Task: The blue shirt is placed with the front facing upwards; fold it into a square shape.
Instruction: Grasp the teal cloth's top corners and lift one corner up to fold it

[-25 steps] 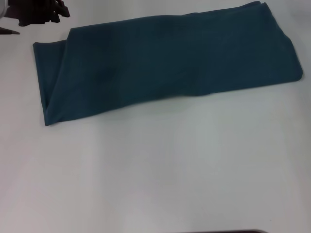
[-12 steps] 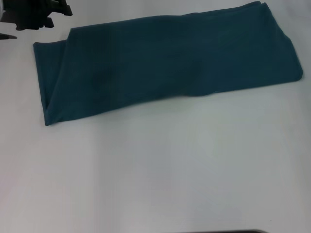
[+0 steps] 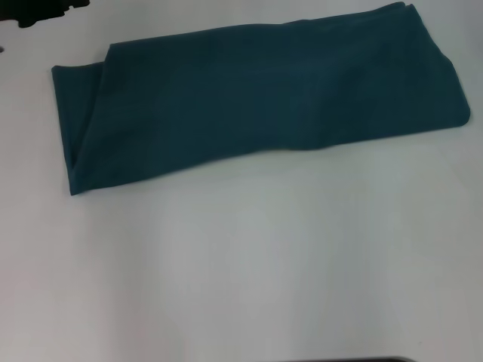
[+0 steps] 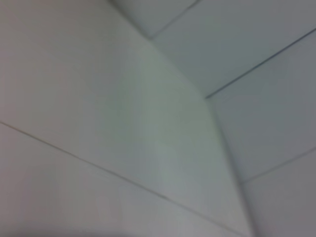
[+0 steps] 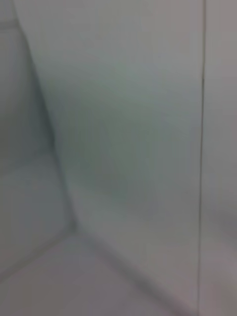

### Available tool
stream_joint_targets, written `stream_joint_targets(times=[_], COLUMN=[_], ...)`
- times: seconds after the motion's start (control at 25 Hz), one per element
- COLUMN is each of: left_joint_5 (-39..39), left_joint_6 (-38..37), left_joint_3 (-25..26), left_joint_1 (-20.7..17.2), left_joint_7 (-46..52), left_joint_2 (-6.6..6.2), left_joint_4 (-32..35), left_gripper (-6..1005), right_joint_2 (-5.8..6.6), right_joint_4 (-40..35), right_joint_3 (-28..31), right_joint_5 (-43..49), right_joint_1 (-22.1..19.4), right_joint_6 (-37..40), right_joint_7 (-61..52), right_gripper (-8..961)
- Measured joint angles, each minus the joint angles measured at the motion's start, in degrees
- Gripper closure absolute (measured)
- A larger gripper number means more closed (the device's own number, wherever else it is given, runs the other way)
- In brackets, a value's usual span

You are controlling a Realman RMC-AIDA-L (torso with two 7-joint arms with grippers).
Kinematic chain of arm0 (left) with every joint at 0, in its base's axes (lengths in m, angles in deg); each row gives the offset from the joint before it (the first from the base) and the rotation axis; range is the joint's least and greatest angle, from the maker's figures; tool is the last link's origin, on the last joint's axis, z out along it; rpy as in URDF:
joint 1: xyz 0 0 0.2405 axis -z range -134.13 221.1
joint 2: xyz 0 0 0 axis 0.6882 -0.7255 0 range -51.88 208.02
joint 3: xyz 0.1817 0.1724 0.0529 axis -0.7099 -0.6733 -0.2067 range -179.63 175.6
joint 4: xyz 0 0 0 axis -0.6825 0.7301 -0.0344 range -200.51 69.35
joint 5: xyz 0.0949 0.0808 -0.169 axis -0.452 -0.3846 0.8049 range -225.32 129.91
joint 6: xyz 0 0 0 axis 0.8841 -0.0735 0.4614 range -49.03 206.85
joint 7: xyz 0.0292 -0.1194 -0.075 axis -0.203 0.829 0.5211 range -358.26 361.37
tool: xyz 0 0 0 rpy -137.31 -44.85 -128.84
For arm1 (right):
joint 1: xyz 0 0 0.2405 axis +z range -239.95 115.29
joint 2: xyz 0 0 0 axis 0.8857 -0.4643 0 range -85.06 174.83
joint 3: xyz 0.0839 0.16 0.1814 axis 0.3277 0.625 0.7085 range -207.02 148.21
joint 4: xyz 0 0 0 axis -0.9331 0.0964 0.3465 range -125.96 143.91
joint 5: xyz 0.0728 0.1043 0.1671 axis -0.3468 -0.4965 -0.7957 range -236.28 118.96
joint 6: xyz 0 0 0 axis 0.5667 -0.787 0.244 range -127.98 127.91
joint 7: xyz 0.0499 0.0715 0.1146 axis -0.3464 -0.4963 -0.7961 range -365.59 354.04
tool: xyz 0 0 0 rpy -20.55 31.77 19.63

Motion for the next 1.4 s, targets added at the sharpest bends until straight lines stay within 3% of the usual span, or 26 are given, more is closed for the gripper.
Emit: stream_joint_targets(times=[0.04, 0.12, 0.4, 0.6, 0.88, 1.04, 1.4], left_joint_5=[1.7, 3.9, 6.8, 7.1, 4.5, 3.3, -4.6], left_joint_6=[-1.6, -5.3, -16.2, -16.1, -12.2, -13.1, -12.1], left_joint_3=[0.1, 0.1, 2.9, 2.3, 0.9, -1.6, -6.2], left_joint_1=[-1.1, -3.1, -7.9, -8.6, -7.8, -6.6, -2.2], left_joint_7=[-0.3, -0.7, -7.0, -11.3, -11.8, -11.1, -10.8], left_joint_2=[-0.15, -0.32, 0.26, 0.48, 0.69, 0.04, -4.69], left_joint_4=[0.1, 0.2, 5.0, 11.9, 13.3, 12.6, 8.9], left_gripper=[380, 383, 384, 384, 385, 385, 385], right_joint_2=[0.19, 0.59, 0.78, 1.22, 1.34, 1.34, 0.76], right_joint_4=[0.0, 0.3, 5.5, 13.3, 16.4, 16.4, 16.6], right_joint_3=[0.8, 2.4, 4.9, 5.2, 5.6, 5.3, 5.2], right_joint_5=[-3.2, -8.1, -8.4, -6.2, -2.8, -1.9, -1.7], right_joint_1=[-1.9, -5.7, -12.1, -13.2, -12.3, -11.9, -10.8], right_joint_6=[2.6, 8.8, 20.9, 21.5, 21.1, 21.4, 21.5], right_joint_7=[1.0, 2.6, 7.4, 12.5, 14.6, 15.1, 15.8], right_gripper=[21, 23, 26, 26, 26, 25, 25])
